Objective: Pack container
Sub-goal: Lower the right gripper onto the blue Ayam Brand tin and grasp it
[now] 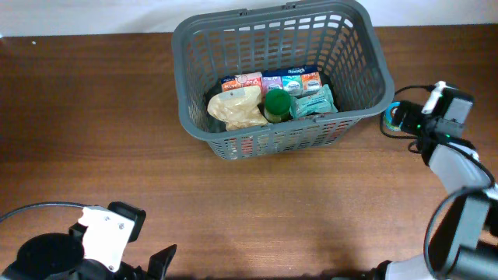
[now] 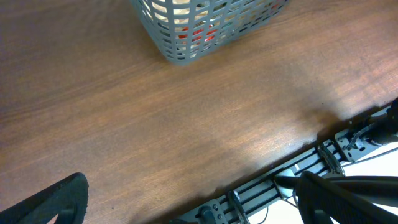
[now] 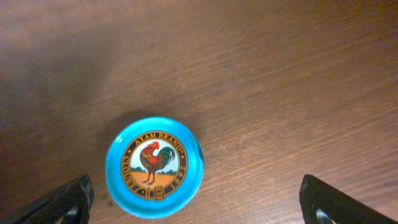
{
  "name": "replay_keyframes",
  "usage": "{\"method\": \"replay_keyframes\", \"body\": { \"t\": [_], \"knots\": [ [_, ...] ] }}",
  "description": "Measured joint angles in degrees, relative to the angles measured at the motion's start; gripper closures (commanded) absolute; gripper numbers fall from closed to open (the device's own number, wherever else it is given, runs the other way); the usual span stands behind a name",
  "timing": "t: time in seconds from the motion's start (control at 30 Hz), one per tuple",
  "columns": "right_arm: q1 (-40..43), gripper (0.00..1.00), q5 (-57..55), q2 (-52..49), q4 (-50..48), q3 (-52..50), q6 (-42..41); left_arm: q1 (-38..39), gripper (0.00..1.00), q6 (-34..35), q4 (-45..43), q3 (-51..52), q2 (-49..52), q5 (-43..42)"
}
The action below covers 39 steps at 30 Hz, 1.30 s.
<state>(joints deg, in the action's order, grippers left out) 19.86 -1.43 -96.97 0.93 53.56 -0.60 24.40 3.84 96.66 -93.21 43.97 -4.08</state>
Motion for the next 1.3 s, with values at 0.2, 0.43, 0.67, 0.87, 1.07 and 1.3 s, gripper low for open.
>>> {"method": "replay_keyframes", "body": {
  "t": [0.2,0.43,0.67,0.87,1.07,1.3],
  "knots": [
    [-0.3,0.01,-0.4,-5.4,-2.2,0.0,0.4,0.0,0.01,0.0,0.0,0.0,0.0,0.0],
    [-0.8,0.01,0.9,-7.7,-5.2,0.0,0.6,0.0,0.01,0.0,0.0,0.0,0.0,0.0],
    [-2.4,0.01,1.4,-8.7,-7.4,0.0,0.4,0.0,0.01,0.0,0.0,0.0,0.0,0.0],
    [-2.4,0.01,0.9,-8.7,-7.4,0.0,-3.0,0.0,0.01,0.0,0.0,0.0,0.0,0.0],
    [-2.7,0.01,-0.2,-6.4,-7.0,1.0,-7.2,0.0,0.01,0.0,0.0,0.0,0.0,0.0],
    [-5.8,0.01,0.9,-4.0,-6.7,3.3,-6.4,0.0,0.01,0.0,0.0,0.0,0.0,0.0]
  ]
}}
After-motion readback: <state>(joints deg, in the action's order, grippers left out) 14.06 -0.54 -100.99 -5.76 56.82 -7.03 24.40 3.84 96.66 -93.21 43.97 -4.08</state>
